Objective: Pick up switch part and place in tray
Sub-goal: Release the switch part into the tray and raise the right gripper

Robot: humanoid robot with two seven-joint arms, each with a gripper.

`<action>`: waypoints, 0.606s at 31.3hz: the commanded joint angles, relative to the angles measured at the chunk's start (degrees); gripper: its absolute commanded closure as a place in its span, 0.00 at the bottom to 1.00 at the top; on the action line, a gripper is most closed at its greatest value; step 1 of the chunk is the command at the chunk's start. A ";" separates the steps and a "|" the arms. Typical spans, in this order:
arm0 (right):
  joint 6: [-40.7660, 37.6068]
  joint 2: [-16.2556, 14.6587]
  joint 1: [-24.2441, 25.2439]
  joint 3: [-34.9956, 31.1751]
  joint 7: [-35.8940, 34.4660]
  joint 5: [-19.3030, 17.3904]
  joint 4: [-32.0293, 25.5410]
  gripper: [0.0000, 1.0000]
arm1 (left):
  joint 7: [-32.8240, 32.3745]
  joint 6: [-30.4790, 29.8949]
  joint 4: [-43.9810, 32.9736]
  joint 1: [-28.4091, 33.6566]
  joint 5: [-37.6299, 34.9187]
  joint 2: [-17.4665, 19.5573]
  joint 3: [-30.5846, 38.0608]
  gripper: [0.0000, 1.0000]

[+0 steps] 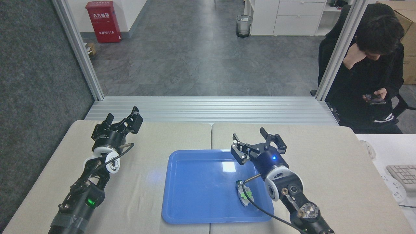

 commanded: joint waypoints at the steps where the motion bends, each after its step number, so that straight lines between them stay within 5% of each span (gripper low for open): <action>1: -8.05 -6.74 -12.97 -6.00 -0.55 -1.09 15.20 0.01 | 0.05 0.02 0.00 0.00 0.00 0.00 0.00 0.00; 5: -13.60 -10.00 -12.89 -6.26 -4.15 -1.09 18.10 0.01 | 0.05 0.02 0.00 0.00 0.00 0.00 0.00 0.00; 11: -13.60 -9.83 -12.71 -14.25 -4.68 -1.09 23.55 0.01 | 0.05 0.02 0.00 0.00 0.00 0.00 0.00 0.00; 19: -13.78 -9.83 -10.17 -14.96 -4.77 -1.44 24.35 0.01 | 0.05 -0.07 0.00 0.00 0.00 0.00 0.00 0.00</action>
